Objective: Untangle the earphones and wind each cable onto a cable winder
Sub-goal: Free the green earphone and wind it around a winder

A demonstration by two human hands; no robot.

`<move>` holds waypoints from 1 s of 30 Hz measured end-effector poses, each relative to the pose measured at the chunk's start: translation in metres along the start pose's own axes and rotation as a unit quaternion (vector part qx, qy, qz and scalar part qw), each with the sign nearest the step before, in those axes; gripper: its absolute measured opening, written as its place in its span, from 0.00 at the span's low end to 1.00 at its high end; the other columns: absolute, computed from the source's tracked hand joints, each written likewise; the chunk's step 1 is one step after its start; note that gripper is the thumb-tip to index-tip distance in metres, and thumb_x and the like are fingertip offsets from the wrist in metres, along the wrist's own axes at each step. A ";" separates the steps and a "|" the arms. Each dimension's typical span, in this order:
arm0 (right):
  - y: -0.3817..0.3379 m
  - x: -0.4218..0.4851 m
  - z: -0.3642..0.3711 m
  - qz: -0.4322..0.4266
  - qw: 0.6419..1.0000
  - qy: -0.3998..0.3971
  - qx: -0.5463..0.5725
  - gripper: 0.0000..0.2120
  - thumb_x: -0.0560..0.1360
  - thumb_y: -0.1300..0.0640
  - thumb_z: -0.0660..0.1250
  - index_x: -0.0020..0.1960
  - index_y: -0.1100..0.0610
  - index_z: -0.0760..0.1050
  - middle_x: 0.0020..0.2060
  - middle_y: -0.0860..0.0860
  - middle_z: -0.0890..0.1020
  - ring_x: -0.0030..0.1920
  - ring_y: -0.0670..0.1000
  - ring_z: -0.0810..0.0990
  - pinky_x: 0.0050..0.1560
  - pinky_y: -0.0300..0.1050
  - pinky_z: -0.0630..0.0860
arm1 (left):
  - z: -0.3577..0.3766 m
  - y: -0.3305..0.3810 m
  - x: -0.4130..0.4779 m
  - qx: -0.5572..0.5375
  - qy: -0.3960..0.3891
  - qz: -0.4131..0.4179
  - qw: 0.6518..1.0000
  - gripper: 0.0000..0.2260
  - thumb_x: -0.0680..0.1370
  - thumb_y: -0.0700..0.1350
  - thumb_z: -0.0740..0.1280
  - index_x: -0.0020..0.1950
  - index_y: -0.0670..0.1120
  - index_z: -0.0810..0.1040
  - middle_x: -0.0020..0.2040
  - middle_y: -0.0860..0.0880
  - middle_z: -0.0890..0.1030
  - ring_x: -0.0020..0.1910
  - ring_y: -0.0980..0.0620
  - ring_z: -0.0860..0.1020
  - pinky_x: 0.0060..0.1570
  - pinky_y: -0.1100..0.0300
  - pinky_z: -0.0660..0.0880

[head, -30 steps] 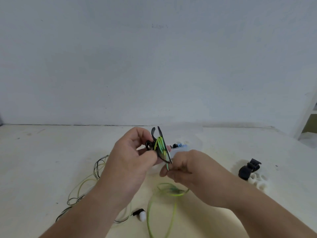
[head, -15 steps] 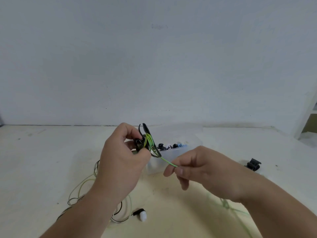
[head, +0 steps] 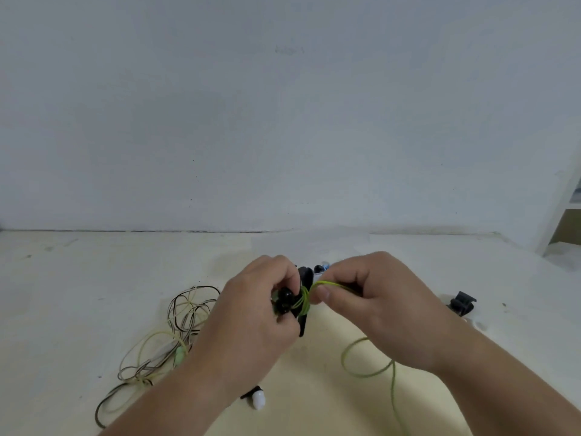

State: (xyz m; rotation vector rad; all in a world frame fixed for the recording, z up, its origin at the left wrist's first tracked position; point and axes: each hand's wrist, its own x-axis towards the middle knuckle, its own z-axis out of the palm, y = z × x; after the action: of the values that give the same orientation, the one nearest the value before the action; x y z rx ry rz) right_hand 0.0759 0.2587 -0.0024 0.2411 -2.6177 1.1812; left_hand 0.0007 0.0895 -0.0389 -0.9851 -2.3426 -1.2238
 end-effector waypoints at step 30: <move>0.005 0.004 0.010 0.042 0.988 -0.141 0.047 0.13 0.82 0.52 0.63 0.42 0.50 0.82 0.27 0.46 0.64 0.29 0.49 0.62 0.31 0.40 0.61 | -0.010 0.006 0.007 -0.208 0.065 -0.121 0.968 0.13 0.70 0.30 0.67 0.40 0.49 0.73 0.42 0.46 0.83 0.26 0.58 0.74 0.24 0.70 0.63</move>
State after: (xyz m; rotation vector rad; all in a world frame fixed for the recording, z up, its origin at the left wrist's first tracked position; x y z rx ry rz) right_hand 0.0695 0.2541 -0.0111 0.3430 -2.8398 1.3916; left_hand -0.0004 0.0863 -0.0256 -0.7156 -2.1970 -1.8705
